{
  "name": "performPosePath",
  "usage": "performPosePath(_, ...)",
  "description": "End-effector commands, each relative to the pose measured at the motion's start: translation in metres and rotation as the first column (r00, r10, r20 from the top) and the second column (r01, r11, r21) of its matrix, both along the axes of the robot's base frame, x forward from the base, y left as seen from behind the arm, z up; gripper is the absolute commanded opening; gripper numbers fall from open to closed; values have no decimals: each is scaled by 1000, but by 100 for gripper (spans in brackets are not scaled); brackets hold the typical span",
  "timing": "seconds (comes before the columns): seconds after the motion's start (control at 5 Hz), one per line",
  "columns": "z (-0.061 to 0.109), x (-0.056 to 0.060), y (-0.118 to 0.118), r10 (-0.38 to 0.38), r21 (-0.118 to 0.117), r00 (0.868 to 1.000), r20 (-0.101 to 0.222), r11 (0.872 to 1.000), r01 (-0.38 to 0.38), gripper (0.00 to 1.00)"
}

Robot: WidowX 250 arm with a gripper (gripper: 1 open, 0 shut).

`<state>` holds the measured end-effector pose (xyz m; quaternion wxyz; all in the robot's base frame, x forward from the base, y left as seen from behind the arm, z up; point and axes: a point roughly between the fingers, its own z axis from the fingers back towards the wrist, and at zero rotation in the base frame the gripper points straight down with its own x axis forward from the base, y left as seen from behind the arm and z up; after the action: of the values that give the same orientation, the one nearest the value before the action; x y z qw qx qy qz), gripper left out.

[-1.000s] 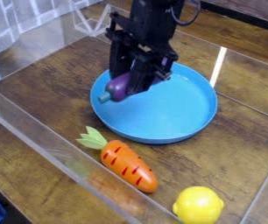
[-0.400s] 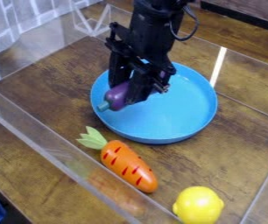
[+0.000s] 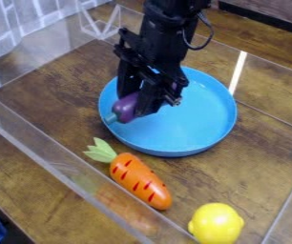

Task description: Put the purple eggplant on the blue tray

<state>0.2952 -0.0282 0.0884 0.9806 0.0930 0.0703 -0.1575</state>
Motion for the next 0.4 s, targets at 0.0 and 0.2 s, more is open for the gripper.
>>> performPosePath(0.0,5,3,0,-19,5,999,33,1000,19,0)
performPosePath(0.2,4,4,3,-16,7,999,36,1000,16,0)
